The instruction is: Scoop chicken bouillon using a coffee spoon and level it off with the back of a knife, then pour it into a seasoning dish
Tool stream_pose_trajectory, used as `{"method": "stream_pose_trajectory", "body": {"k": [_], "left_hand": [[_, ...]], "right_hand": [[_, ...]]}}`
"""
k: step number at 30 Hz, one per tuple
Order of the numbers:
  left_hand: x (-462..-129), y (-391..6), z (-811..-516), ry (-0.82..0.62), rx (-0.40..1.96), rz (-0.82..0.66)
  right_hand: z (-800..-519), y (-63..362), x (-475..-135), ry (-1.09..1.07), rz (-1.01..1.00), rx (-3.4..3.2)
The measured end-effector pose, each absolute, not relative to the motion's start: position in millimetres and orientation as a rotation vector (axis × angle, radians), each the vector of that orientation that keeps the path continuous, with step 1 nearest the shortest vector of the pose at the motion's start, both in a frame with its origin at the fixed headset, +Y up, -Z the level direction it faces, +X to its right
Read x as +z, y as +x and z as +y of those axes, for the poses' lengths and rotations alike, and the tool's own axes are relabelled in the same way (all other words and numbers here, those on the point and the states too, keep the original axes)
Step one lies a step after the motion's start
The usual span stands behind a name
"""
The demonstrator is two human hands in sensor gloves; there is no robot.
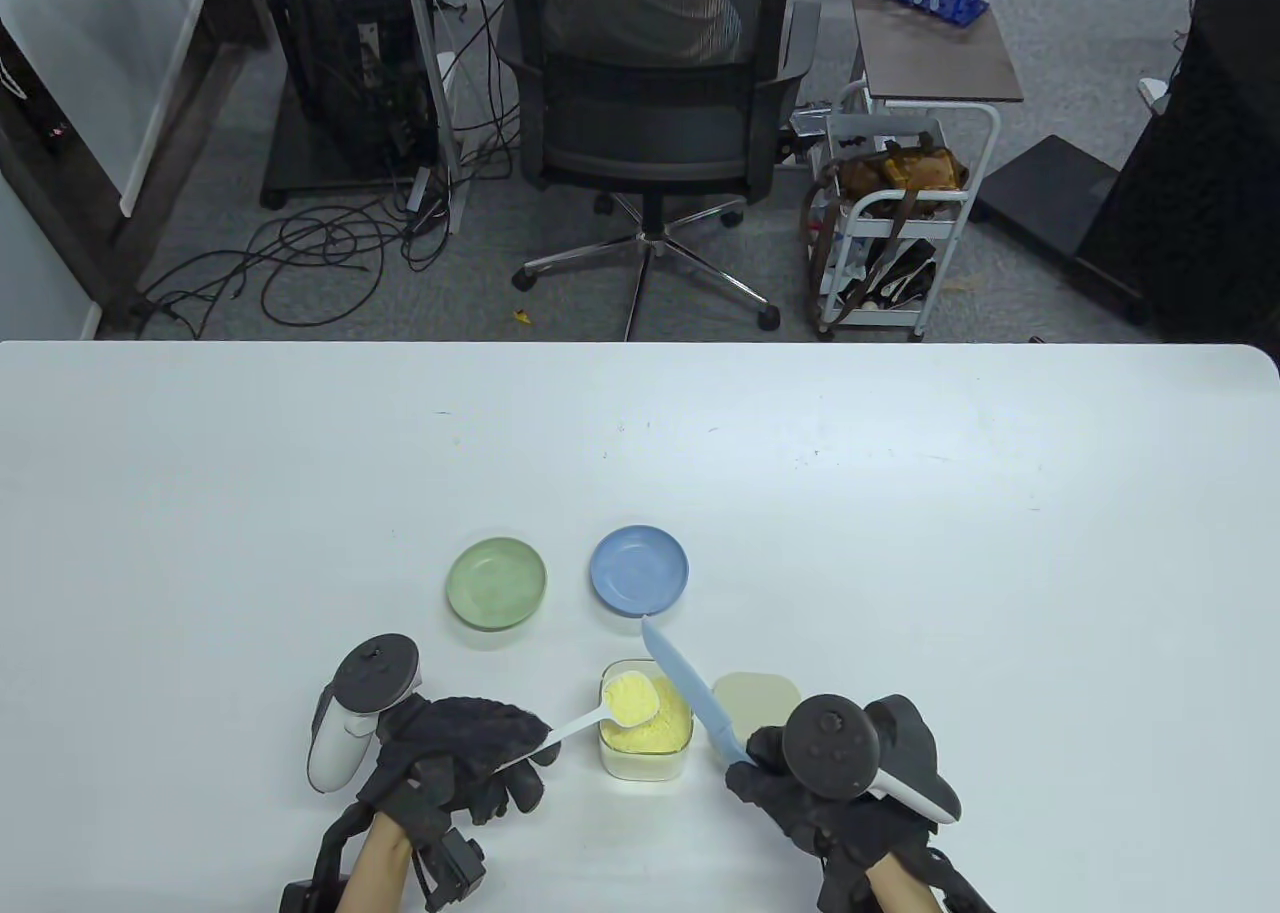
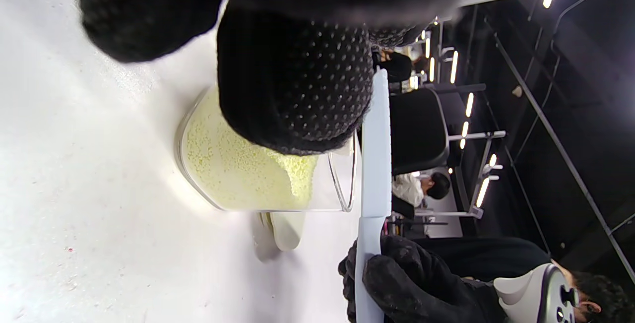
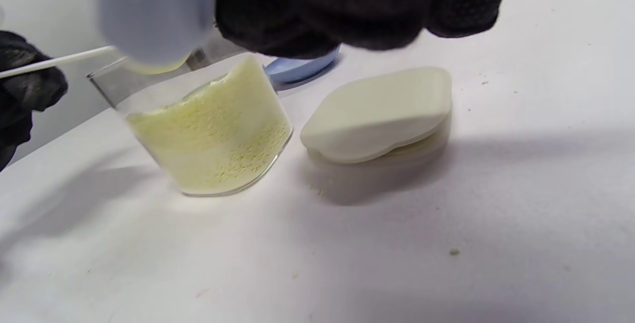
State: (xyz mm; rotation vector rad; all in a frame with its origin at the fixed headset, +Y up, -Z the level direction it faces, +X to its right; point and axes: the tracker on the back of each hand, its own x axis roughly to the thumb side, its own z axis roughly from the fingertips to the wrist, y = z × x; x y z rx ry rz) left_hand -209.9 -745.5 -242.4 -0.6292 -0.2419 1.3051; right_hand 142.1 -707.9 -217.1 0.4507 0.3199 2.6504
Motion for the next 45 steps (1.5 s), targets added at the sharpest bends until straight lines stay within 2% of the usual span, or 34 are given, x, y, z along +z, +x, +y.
{"method": "stream_pose_trajectory", "body": {"k": [4, 8, 13, 21, 26, 30, 32, 33, 36, 39, 45], "left_hand": [[-242.5, -210.0, -746.1, -0.632, 1.306, -0.238], [-242.7, -210.1, -746.0, -0.633, 1.307, -0.236], [-242.8, -210.0, -746.4, -0.634, 1.306, -0.235], [-242.7, -209.8, -747.4, -0.639, 1.298, -0.230], [-243.1, -209.7, -748.0, -0.642, 1.303, -0.230], [-243.4, -209.4, -748.7, -0.644, 1.304, -0.231], [-243.4, -209.2, -748.9, -0.647, 1.305, -0.233], [-243.4, -209.2, -749.0, -0.647, 1.305, -0.233], [-243.9, -209.7, -749.4, -0.656, 1.316, -0.242], [-244.7, -211.8, -749.7, -0.660, 1.341, -0.250], [-246.1, -214.6, -751.3, -0.671, 1.387, -0.264]], "right_hand": [[-713.0, 166.1, -233.1, 0.245, 0.211, 2.658], [-731.4, 192.6, -255.5, -0.015, 0.184, 2.673], [-760.8, 210.7, -273.5, -0.254, 0.254, 2.750], [-769.2, 209.7, -276.4, -0.340, 0.346, 2.883], [-768.4, 219.7, -276.0, -0.446, 0.294, 2.888], [-765.8, 222.6, -268.4, -0.426, 0.182, 2.897], [-764.1, 221.2, -260.6, -0.374, 0.066, 2.882], [-763.1, 219.2, -253.9, -0.341, -0.062, 2.883], [-759.9, 214.1, -243.6, -0.243, -0.186, 2.892], [-760.3, 210.1, -239.1, -0.154, -0.182, 2.892], [-765.8, 205.8, -236.4, 0.012, -0.041, 2.896]]}}
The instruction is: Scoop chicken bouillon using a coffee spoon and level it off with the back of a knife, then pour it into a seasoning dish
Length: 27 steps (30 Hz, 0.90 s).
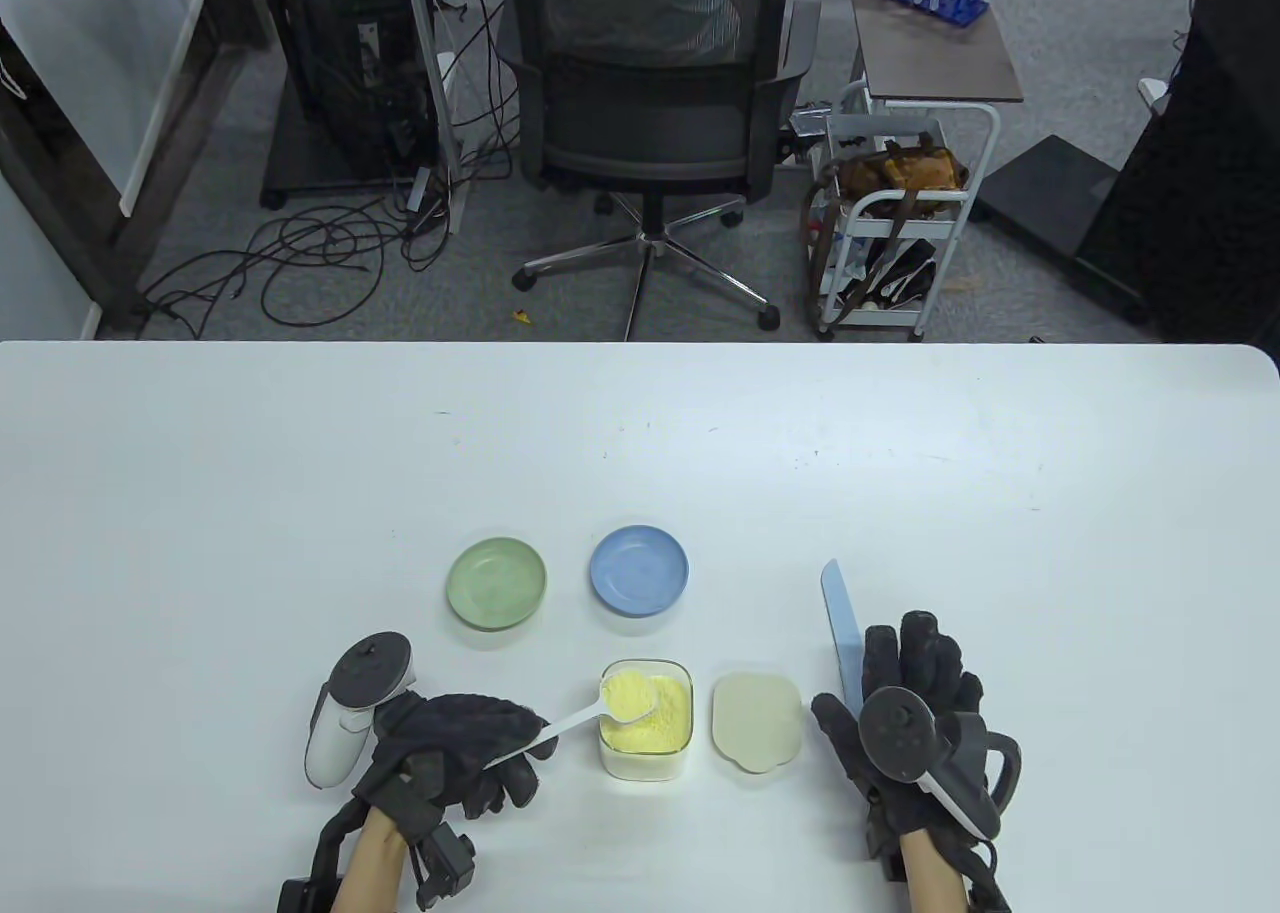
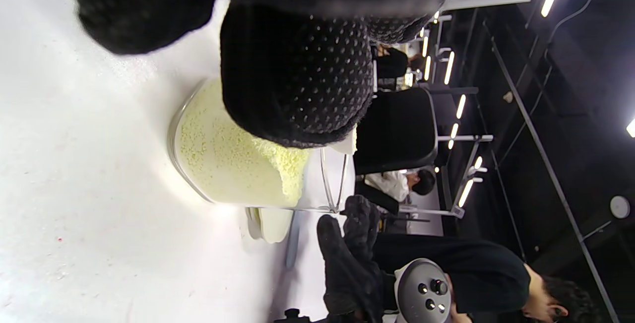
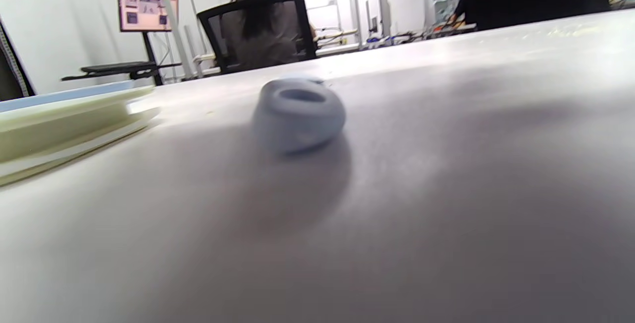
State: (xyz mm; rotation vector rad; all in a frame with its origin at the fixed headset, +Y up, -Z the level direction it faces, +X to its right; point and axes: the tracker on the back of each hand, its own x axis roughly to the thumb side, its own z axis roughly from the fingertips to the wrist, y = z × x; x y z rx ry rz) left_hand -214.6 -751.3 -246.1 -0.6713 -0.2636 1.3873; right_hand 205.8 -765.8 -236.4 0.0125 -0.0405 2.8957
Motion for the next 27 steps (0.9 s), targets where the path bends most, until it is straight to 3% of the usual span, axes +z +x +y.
{"method": "stream_pose_trajectory", "body": {"k": [5, 10, 17, 22, 27], "left_hand": [[-247.0, -217.7, -748.6, -0.670, 1.404, -0.275], [-254.1, -239.7, -741.7, -0.585, 1.492, -0.232], [-270.9, -281.8, -739.5, -0.425, 1.449, 0.024], [-284.3, -288.6, -752.1, -0.343, 1.350, 0.219], [-290.0, -286.0, -757.8, -0.280, 1.300, 0.279]], "right_hand": [[-772.1, 205.8, -233.1, 0.085, 0.136, 2.894], [-771.3, 207.2, -227.3, 0.102, 0.105, 2.899], [-771.1, 209.0, -225.3, 0.110, 0.093, 2.884], [-771.2, 206.9, -225.0, 0.118, 0.100, 2.902], [-771.0, 208.1, -223.5, 0.116, 0.079, 2.896]]}}
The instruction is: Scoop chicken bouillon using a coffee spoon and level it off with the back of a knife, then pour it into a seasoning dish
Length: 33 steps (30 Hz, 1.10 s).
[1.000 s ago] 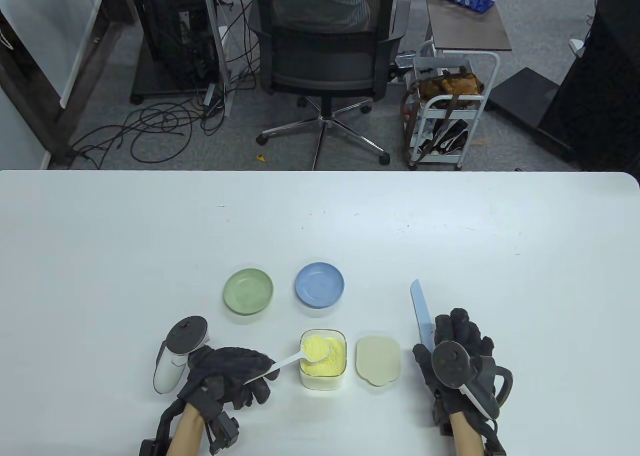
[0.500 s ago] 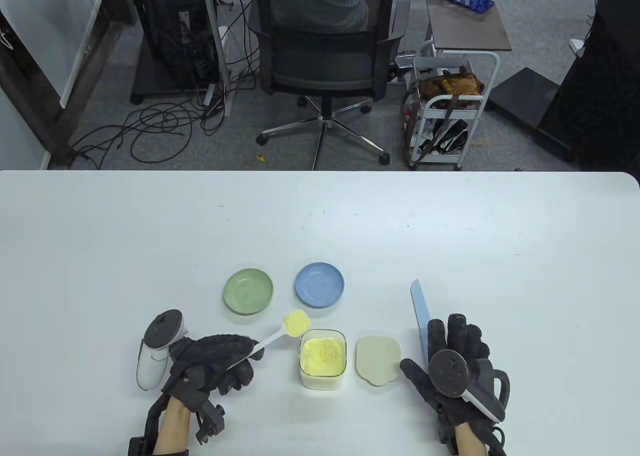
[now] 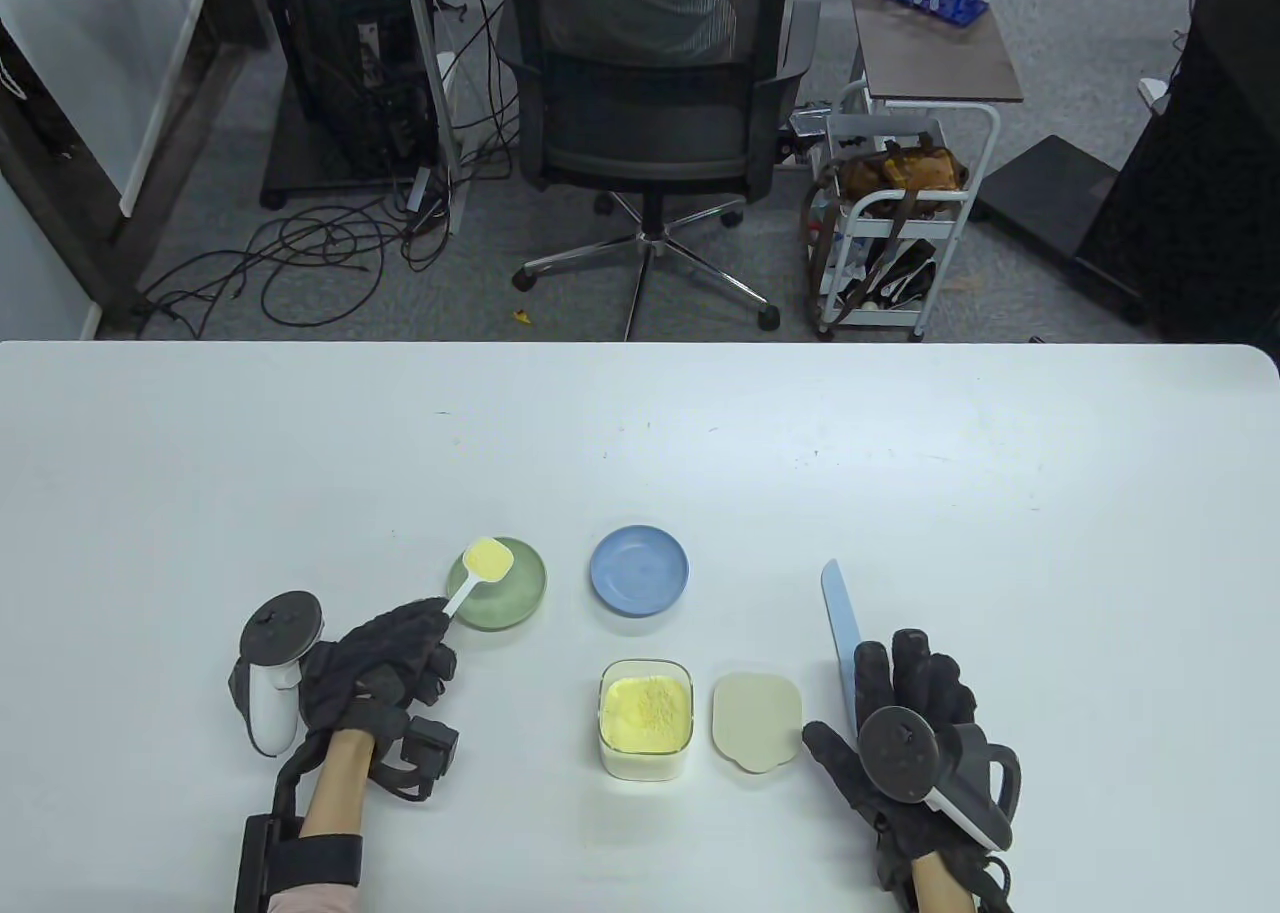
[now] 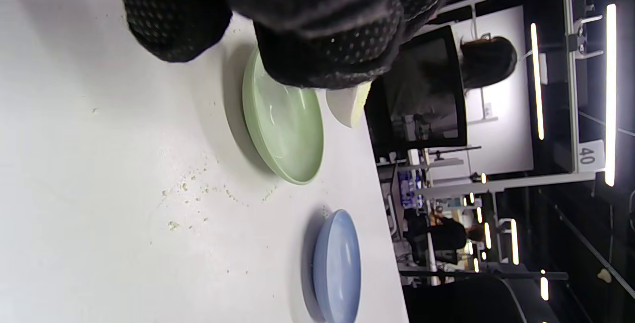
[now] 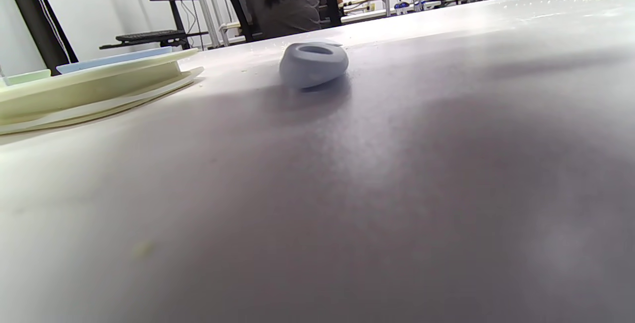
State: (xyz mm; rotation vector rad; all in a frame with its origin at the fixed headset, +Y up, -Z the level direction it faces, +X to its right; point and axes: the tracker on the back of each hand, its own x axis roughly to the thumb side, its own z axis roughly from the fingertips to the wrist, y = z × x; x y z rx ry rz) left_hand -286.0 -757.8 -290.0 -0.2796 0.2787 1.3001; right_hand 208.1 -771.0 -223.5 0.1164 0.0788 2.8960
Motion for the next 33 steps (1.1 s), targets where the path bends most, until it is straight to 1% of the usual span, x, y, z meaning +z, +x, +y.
{"method": "stream_pose_trajectory", "body": {"k": [3, 6, 13, 18, 21, 25, 27, 28, 31, 33], "left_hand": [[-291.1, -284.8, -758.9, -0.291, 1.261, 0.281], [-290.6, -285.1, -758.6, -0.257, 1.228, 0.297], [-286.6, -281.2, -753.1, -0.225, 1.177, 0.264], [-281.2, -277.4, -747.4, -0.169, 1.095, 0.243], [-275.7, -276.5, -743.6, -0.091, 0.987, 0.242], [-265.6, -274.5, -741.1, -0.052, 0.931, 0.211], [-260.3, -272.1, -742.7, -0.084, 0.974, 0.171], [-256.1, -269.8, -744.0, -0.099, 1.037, 0.156], [-247.8, -267.4, -749.2, -0.073, 1.143, 0.146], [-243.9, -267.5, -756.6, -0.095, 1.191, 0.130]], "right_hand": [[-770.8, 208.2, -222.9, 0.117, 0.084, 2.894], [-770.5, 208.4, -222.8, 0.116, 0.083, 2.892], [-769.5, 208.1, -222.1, 0.120, 0.098, 2.886], [-769.2, 208.6, -221.7, 0.116, 0.093, 2.883], [-768.9, 208.8, -221.6, 0.114, 0.092, 2.882], [-768.7, 208.4, -221.5, 0.117, 0.095, 2.887], [-768.6, 208.2, -221.6, 0.118, 0.097, 2.890], [-769.2, 208.4, -222.5, 0.118, 0.110, 2.889], [-769.4, 208.3, -222.8, 0.116, 0.115, 2.889], [-769.3, 208.3, -222.9, 0.114, 0.112, 2.890]]}}
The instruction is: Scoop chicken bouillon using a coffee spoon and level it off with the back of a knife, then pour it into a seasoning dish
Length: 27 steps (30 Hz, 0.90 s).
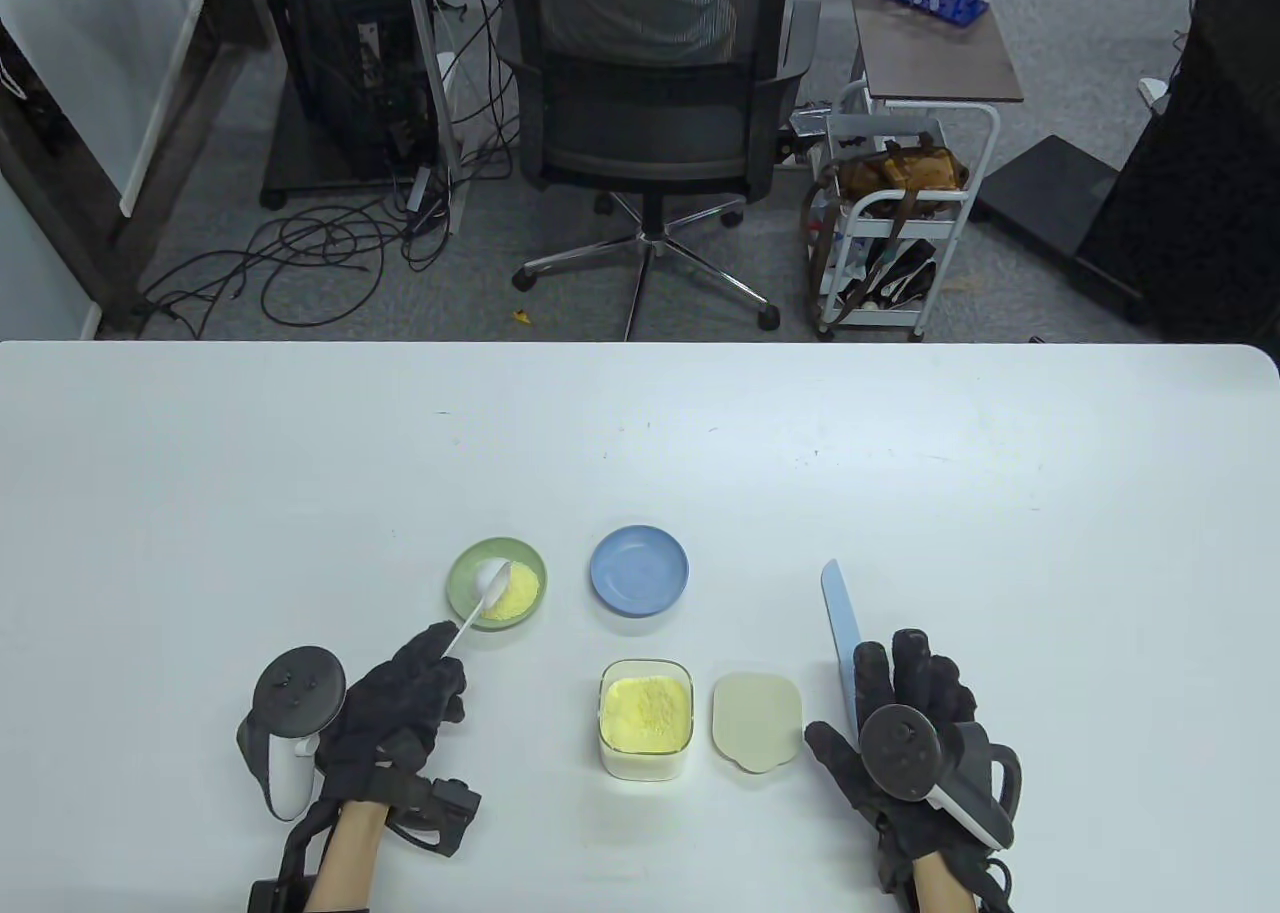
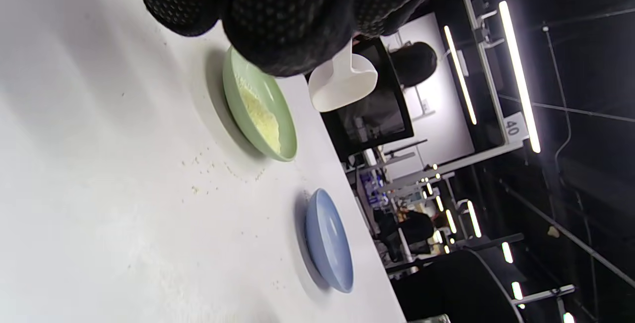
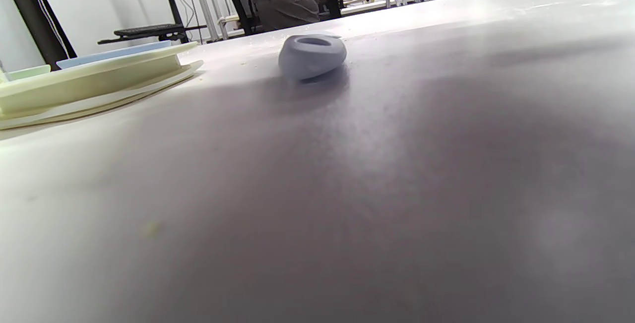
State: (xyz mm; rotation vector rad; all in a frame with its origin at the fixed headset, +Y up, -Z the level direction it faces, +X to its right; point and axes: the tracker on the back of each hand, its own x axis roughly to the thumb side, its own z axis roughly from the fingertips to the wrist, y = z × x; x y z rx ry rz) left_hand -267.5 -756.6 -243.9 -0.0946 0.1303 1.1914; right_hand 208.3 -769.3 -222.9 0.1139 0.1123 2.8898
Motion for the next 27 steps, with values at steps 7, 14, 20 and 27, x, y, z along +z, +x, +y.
{"method": "stream_pose_trajectory", "body": {"k": [7, 14, 20, 27], "left_hand": [[-239.1, -263.0, -767.9, -0.190, 1.479, 0.055], [-238.3, -261.8, -765.3, -0.253, 1.527, -0.002], [-237.4, -266.3, -764.4, -0.232, 1.550, -0.010], [-237.4, -265.5, -764.1, -0.246, 1.557, -0.028]], "right_hand": [[-767.5, 203.9, -223.0, 0.125, 0.075, 2.914], [-729.3, 165.0, -212.3, 0.376, -0.213, 2.802], [-697.4, 100.7, -217.6, 0.672, 0.029, 2.730], [-716.8, 58.5, -237.1, 0.749, 0.485, 2.791]]}}
